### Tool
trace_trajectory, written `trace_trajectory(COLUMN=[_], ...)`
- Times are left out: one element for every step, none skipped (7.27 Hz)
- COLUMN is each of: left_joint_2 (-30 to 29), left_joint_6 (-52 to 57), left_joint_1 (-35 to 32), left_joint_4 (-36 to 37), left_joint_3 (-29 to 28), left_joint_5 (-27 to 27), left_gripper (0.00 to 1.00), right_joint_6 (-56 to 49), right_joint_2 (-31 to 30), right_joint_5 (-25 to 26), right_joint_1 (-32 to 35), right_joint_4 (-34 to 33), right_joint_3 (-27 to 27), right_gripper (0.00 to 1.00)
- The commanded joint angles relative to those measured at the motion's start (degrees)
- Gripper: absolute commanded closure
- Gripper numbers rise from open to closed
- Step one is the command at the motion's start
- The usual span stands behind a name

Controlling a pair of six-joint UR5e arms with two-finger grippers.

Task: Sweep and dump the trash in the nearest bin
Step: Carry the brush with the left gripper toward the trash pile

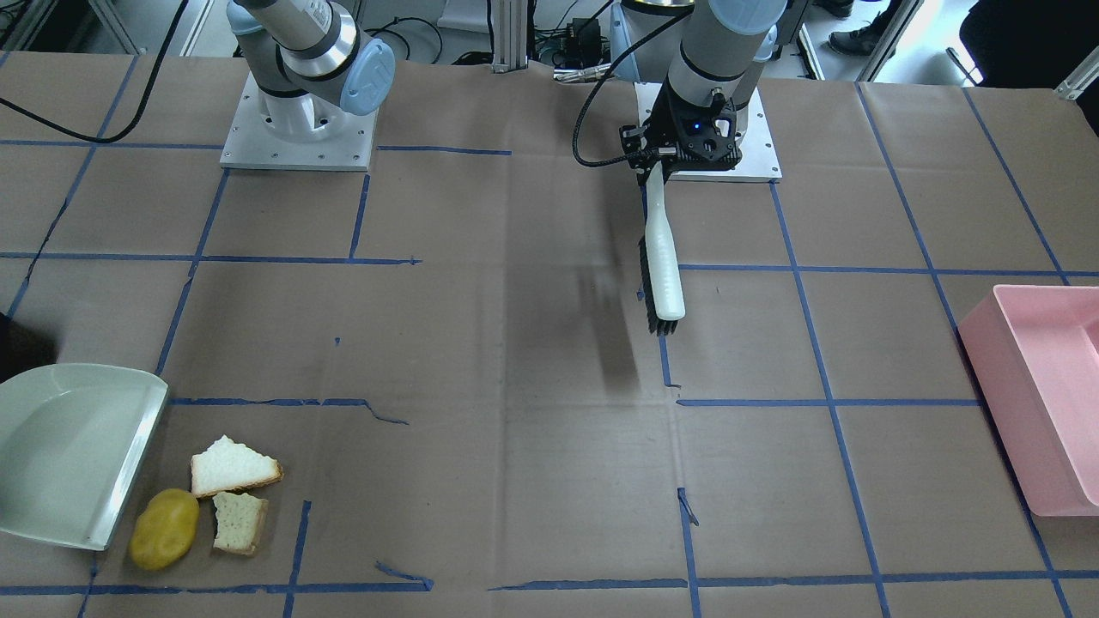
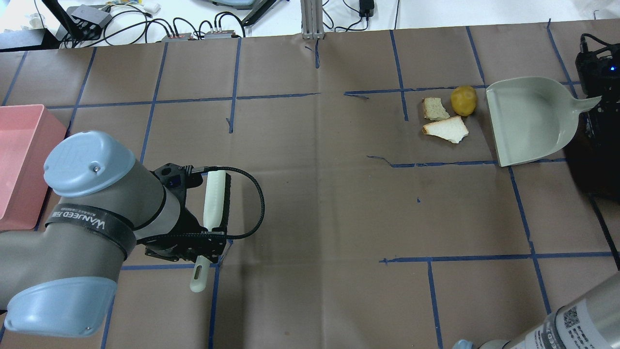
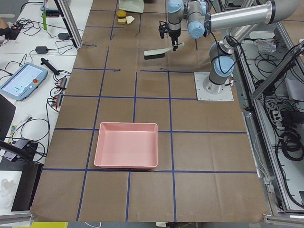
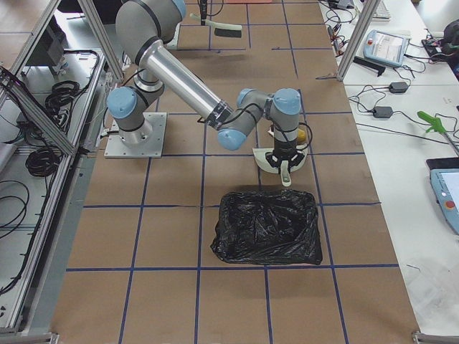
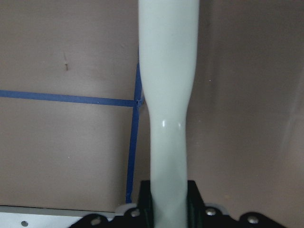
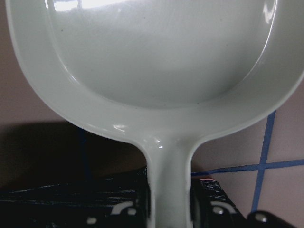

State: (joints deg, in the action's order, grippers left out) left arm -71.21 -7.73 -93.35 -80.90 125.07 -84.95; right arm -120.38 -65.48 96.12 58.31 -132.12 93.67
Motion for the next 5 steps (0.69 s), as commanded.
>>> trace_trajectory(left_joint_2=[-3.0, -5.7, -9.7, -14.5, -20.1], left_joint_6=[0.3, -0.5, -1.6, -5.5, -9.5], left_joint_1=[-4.1, -8.8, -13.5, -17.5, -22.1], left_joint_4=[1.3, 6.3, 7.0, 7.0, 6.9], left_joint_3=[-0.6, -2.2, -5.6, -10.8, -16.6], left_joint_5=[-0.6, -1.0, -1.1, -1.3, -2.9], left_gripper=[0.92, 0.92, 0.92, 0.91, 0.91], right_joint_6=[0.0, -0.1, -0.5, -0.7, -0.9], right_joint_2=[1.7, 2.2, 2.6, 3.2, 3.8], right_joint_5=[-0.4, -1.9, -2.0, -2.0, -1.9], right_joint_1=[0.0, 0.0, 0.0, 0.0, 0.0], right_joint_4=[-1.2, -1.6, -1.5, -1.5, -1.5], right_joint_3=[-0.6, -0.6, -0.5, -0.7, -1.3], right_gripper=[1.00, 1.00, 1.00, 1.00, 1.00])
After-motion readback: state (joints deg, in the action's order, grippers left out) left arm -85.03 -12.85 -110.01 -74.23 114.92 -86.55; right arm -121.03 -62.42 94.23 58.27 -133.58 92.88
